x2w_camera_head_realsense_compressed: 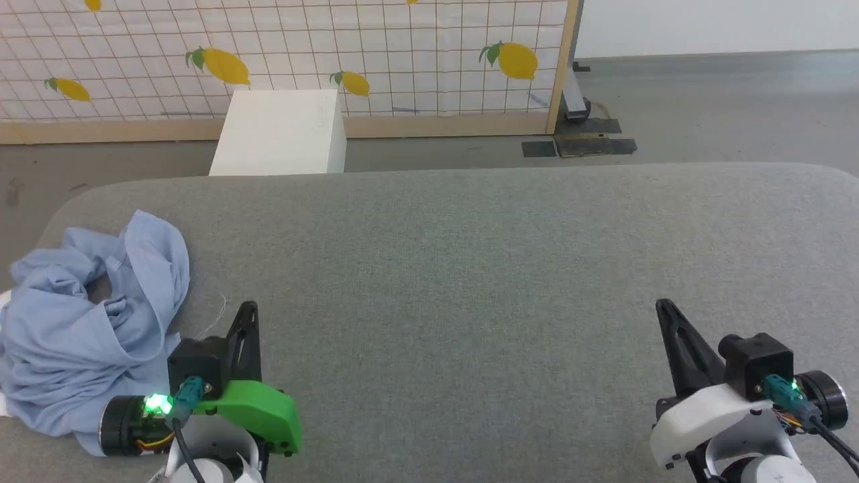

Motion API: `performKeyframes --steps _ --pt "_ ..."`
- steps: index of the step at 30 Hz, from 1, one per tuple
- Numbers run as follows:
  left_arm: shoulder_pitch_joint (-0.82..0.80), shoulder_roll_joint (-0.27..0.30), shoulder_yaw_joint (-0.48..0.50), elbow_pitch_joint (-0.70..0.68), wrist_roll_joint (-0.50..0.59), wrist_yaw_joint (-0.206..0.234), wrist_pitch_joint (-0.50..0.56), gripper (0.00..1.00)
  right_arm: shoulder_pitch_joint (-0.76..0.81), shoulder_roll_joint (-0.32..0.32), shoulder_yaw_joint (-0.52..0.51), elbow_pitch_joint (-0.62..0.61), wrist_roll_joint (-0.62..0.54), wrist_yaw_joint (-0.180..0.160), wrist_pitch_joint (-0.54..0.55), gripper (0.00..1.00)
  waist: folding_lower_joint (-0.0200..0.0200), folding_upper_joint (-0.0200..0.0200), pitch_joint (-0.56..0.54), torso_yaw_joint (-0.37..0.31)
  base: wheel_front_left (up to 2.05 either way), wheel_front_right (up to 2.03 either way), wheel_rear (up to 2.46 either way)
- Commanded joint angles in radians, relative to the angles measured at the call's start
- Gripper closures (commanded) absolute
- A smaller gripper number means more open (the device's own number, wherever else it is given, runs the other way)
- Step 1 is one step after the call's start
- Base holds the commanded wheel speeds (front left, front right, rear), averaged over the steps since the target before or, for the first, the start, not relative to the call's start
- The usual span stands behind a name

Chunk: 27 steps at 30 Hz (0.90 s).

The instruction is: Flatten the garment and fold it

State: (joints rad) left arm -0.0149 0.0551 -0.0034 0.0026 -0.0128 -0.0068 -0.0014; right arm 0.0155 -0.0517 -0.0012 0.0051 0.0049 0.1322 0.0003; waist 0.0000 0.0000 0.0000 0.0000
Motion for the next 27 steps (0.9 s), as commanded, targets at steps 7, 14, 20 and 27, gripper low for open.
performKeyframes --steps 7,14,20,27 --pt "0.015 -0.005 0.003 -0.003 0.013 0.007 0.001 1.00 -0.015 0.001 0.001 -0.005 -0.005 -0.002 0.000 1.00 0.0000 0.0000 0.000 0.000 0.00 0.00 0.00" --pt "0.015 -0.005 0.003 -0.003 0.013 0.007 0.001 1.00 -0.015 0.001 0.001 -0.005 -0.005 -0.002 0.000 1.00 0.0000 0.0000 0.000 0.000 0.00 0.00 0.00" --pt "0.000 0.000 -0.001 0.000 -0.001 0.000 0.000 0.00 0.000 0.000 0.000 0.001 0.000 0.000 0.000 0.00 0.0000 0.0000 0.000 0.000 0.00 0.00 0.00" --pt "-0.004 0.000 -0.010 0.009 -0.009 0.007 -0.008 0.00 -0.002 0.000 -0.003 0.004 0.004 0.000 -0.007 0.00 0.0000 0.0000 0.000 0.001 0.00 0.00 0.00"
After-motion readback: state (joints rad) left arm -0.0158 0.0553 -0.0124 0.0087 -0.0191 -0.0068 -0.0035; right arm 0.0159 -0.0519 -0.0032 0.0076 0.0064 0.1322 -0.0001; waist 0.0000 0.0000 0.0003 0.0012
